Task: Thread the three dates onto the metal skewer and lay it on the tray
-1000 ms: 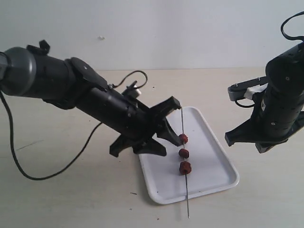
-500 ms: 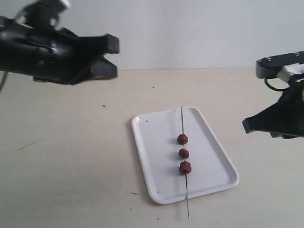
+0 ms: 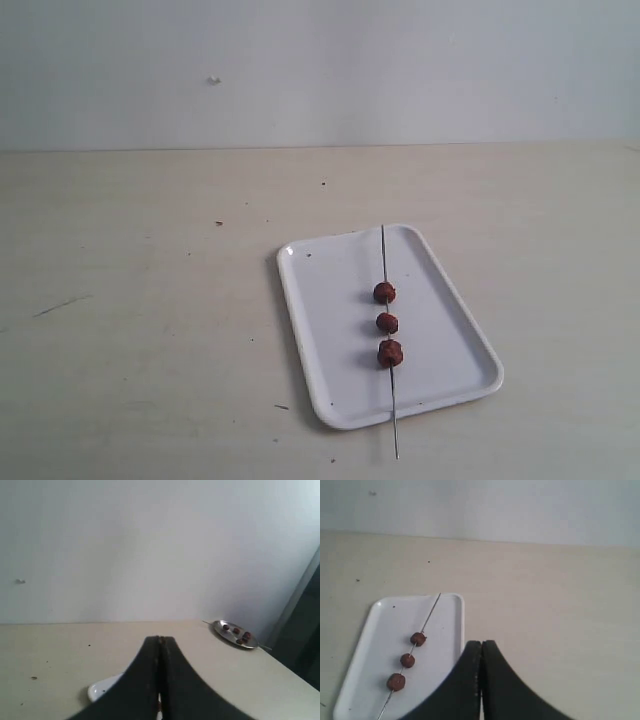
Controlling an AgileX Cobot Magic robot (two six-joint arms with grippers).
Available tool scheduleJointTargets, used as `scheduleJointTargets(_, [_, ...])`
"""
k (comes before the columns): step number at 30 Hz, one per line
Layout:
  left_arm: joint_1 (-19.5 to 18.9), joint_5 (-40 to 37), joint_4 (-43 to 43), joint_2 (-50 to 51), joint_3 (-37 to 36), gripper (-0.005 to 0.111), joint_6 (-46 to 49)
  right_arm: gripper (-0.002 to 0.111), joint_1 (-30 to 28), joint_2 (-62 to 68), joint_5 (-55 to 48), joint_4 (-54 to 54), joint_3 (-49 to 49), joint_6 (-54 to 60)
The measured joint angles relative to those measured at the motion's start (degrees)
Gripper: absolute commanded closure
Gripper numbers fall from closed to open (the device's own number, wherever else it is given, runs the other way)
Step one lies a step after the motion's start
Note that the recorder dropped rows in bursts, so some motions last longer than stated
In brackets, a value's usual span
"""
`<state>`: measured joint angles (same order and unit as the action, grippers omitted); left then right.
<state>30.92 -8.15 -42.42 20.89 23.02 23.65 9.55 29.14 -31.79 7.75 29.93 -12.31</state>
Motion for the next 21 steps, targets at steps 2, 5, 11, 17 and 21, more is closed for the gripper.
scheduleJointTargets(2, [0.00,0.00,0.00,-4.00,-2.23,0.107,0.00,0.108,0.00,-2.42,-0.64,-0.97,0.00,0.00])
scheduleJointTargets(5, [0.00,0.00,0.00,-6.90,-3.37,0.107,0.00,0.108,0.00,-4.50,-1.07,-2.69,0.00,0.00])
scheduleJointTargets(11, [0.00,-0.73,0.00,-7.88,-3.37,0.107,0.00,0.108,0.00,-5.57,-1.23,-2.94,-0.13,0.00])
scheduleJointTargets(17, [0.00,-0.73,0.00,-7.94,-3.37,0.107,0.00,0.108,0.00,-5.57,-1.23,-2.94,-0.13,0.00])
scheduleJointTargets(21, [0.00,-0.73,0.00,-7.94,-3.37,0.107,0.00,0.108,0.00,-6.25,-1.23,-2.94,-0.13,0.38])
